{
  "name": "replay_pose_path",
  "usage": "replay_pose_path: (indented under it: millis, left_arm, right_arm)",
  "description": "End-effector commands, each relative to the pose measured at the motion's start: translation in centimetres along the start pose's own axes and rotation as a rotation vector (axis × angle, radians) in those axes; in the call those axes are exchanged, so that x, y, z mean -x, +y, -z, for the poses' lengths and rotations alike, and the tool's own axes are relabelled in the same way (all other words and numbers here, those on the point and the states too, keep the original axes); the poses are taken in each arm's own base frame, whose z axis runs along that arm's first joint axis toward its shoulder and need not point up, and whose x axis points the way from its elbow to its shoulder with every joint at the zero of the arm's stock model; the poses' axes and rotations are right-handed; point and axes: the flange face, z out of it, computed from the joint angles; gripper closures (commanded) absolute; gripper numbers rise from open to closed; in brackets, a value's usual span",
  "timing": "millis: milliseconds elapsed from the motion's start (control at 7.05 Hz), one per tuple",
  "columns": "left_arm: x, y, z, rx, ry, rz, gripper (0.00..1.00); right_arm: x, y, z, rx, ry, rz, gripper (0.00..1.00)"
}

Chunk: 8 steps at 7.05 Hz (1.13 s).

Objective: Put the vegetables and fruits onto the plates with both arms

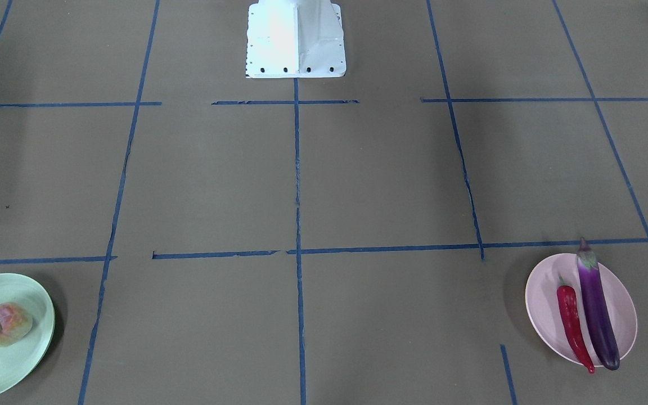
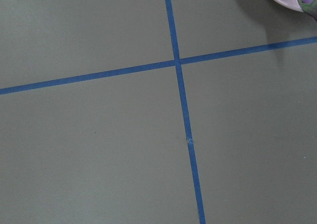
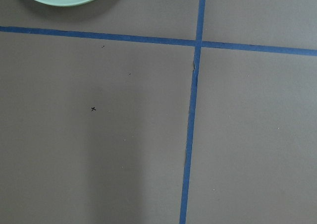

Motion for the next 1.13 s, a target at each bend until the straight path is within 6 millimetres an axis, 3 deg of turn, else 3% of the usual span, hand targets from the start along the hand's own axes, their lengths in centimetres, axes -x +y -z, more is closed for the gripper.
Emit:
replay_pose_path:
  millis: [0,142,426,993]
  left_arm:
    - [-1.6,-0.6,-1.5,0.032,0.005,-0.029,0.0]
    - [-2.2,-0.9,-2.1,0.046,0.007,-0.044,0.0]
    - [-2.7,-1.2,-1.6,0.035,0.006,-0.06,0.0]
    - [-5.9,-1.2,2.0,-0.036,-0.008,-0.124,0.0]
  right_arm:
    - [0.0,0.0,0.0,0.001,0.0,0.001,0.0]
    - [-0.6,0.5,-0.6,0.014,-0.002,-0.012,0.0]
    - [-1.1,1.9,-1.9,0.039,-0.08,-0.045,0.0]
    - [-0.2,2.7,-1.4,0.031,-0.115,-0.045,0.0]
